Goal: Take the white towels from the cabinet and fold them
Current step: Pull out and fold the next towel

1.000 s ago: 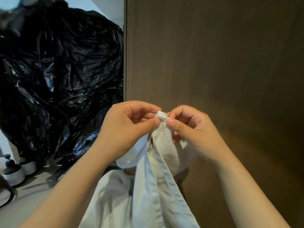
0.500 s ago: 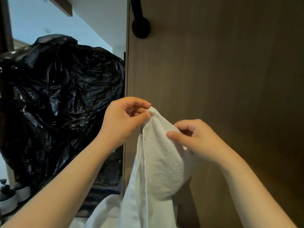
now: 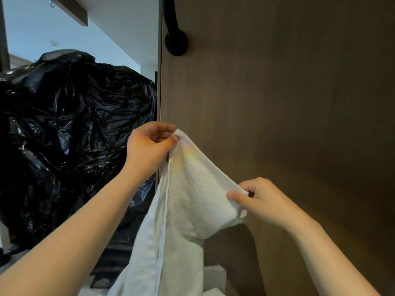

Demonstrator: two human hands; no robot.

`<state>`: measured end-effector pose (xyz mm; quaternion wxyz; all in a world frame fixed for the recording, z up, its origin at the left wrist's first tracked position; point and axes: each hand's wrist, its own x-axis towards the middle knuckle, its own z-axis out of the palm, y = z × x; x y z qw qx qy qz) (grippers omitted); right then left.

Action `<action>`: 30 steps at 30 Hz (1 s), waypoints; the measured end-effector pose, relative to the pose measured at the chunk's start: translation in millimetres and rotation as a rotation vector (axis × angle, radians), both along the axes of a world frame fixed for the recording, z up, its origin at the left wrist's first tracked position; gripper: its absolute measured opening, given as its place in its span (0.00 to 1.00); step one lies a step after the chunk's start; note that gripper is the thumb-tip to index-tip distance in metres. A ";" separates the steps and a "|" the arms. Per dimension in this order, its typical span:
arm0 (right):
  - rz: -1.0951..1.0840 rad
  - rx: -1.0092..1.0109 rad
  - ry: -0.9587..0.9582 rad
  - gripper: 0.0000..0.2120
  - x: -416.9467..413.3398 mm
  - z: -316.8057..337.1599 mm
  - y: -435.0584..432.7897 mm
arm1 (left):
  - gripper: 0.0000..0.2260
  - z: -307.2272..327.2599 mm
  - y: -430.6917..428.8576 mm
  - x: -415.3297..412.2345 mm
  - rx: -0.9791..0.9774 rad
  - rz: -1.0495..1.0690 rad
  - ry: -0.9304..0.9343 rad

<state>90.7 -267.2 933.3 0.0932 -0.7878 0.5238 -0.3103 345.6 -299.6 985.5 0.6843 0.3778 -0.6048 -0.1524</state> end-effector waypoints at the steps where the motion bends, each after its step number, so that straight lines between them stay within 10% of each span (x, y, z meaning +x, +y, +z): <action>1: 0.011 -0.035 -0.054 0.20 -2.2 -6.3 0.1 | 0.08 -1.2 -0.8 -0.6 0.004 0.000 -0.005; 11: 0.226 -0.182 -0.498 0.10 9.2 -4.5 18.1 | 0.08 -25.9 -26.8 -1.3 0.177 0.011 0.056; 25: 0.229 0.019 -0.381 0.11 13.1 -34.2 11.8 | 0.09 -28.3 -20.6 -3.3 0.150 0.015 -0.022; 30: 0.278 0.067 -0.214 0.26 18.6 -31.5 2.6 | 0.08 -28.0 -21.1 -7.6 0.153 0.022 -0.022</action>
